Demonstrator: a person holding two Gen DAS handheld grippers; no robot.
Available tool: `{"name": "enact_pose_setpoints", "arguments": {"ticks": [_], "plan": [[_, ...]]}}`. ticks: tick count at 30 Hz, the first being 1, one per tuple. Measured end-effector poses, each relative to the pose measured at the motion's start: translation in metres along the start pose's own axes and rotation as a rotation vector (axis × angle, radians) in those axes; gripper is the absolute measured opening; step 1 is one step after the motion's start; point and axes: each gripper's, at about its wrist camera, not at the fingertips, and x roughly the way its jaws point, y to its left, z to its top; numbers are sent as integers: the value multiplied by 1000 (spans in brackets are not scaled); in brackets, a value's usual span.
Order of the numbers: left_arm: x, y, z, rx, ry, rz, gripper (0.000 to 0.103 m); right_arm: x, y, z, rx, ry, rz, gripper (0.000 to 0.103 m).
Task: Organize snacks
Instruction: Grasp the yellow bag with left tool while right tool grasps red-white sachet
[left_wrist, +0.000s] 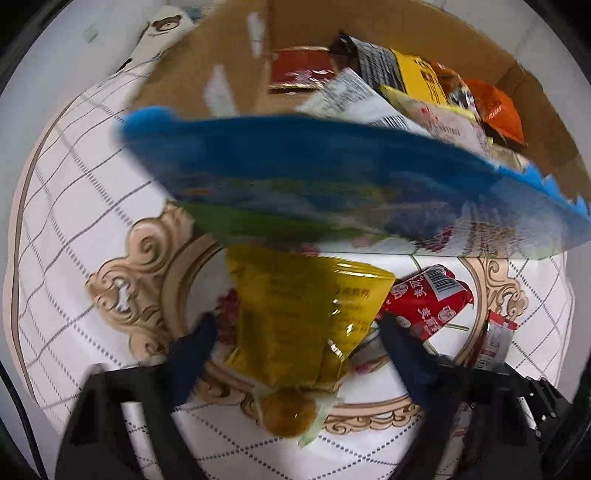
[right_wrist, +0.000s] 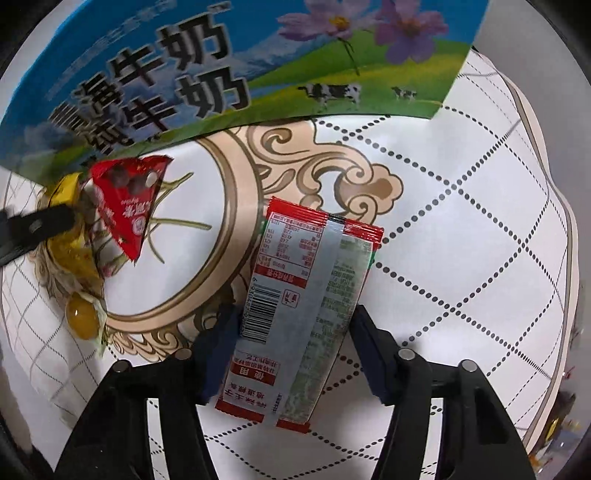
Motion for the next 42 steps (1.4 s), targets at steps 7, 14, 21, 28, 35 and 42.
{"name": "enact_pose_setpoints", "arguments": {"ticks": [7,14,21,28,35,42], "plan": [[0,-5,-31,23,28,-10,62,0,2,-35,-115,76,0,57],[4,1,-89,-15,144,-84,61,3,0,-69,-142,137,14,57],[33,-7,-96,-13,168,-45,61,19,3,-69,-51,122,4,66],[20,-3,-100,-38,162,-96,43,5,-14,-81,-38,65,8,51],[-8,17,-94,-150,196,-284,52,0,-33,-78,8,83,57,51],[-9,24,-53,-192,135,-269,73,-9,-53,-82,42,104,75,55]]}}
